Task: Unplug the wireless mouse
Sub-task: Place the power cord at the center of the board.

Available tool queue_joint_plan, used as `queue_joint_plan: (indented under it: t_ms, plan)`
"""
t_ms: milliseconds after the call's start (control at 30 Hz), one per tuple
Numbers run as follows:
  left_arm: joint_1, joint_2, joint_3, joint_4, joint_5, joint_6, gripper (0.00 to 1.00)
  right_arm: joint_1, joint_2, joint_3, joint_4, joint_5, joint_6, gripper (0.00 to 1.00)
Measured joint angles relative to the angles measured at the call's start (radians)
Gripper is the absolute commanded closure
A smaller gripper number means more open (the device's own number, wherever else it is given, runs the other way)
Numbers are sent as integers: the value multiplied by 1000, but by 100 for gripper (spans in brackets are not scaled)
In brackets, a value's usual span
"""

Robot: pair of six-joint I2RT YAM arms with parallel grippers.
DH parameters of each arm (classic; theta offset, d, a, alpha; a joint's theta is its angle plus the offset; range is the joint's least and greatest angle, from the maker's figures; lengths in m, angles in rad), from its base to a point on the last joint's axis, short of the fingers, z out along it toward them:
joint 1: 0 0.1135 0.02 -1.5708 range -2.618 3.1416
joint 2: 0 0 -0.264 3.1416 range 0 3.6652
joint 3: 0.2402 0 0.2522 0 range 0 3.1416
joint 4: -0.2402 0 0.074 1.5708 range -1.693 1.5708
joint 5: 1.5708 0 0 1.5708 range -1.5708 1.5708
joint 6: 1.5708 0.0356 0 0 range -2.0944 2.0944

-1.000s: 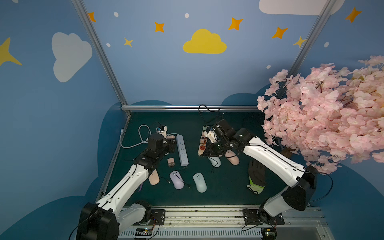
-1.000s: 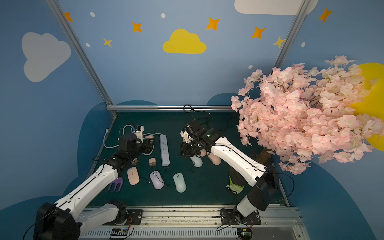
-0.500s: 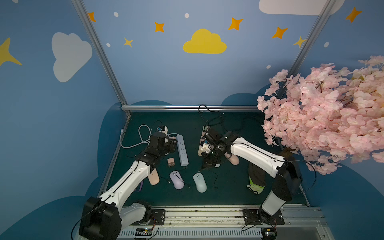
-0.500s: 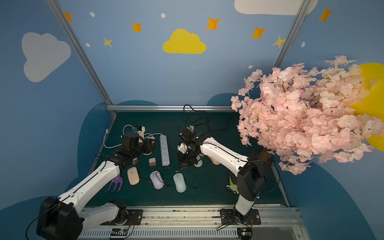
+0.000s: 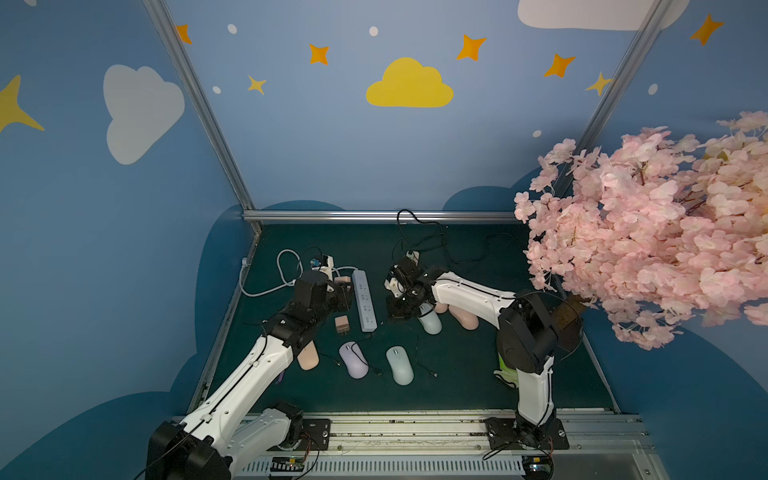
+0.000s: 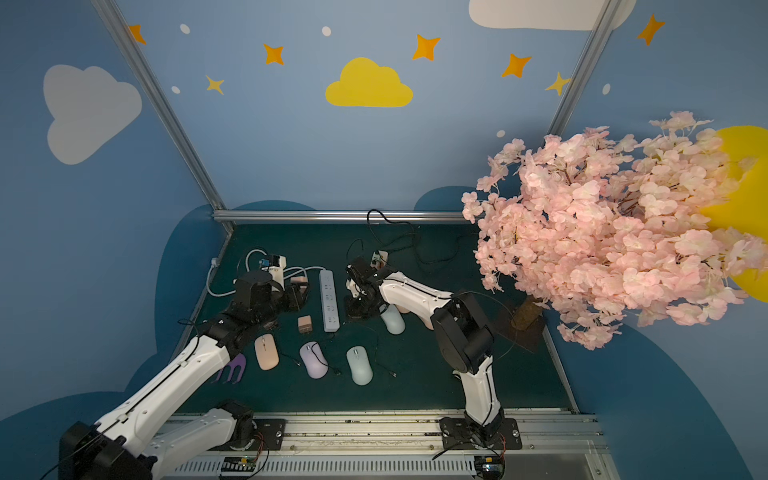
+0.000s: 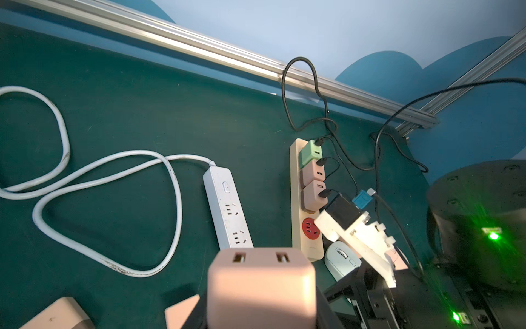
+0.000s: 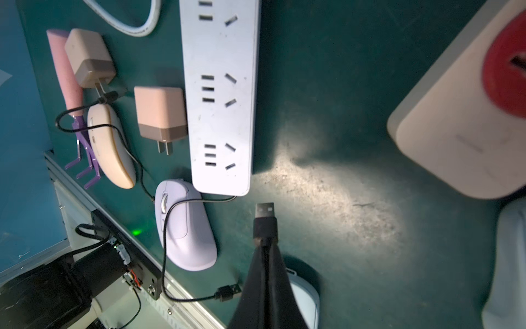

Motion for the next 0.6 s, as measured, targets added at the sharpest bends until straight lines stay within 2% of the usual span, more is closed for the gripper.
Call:
queue_joint_plan:
  t_ms: [100,200,300,467,600]
  plan:
    - [-10,25,0,0,13,-1,96,-1,18,0,20,8,12,87]
    - [-19,45,0,-1,27,-3,97,-3,31,0,31,11,22,73]
    - [-27,45,0,-1,33,-5,97,-3,32,0,39,12,31,63]
    - [-35,43,-2,-2,46,-5,97,-8,19,-4,43,22,34,59]
    - [-79,46,0,-29,43,-2,97,-25,-96,-73,39,61,29,53]
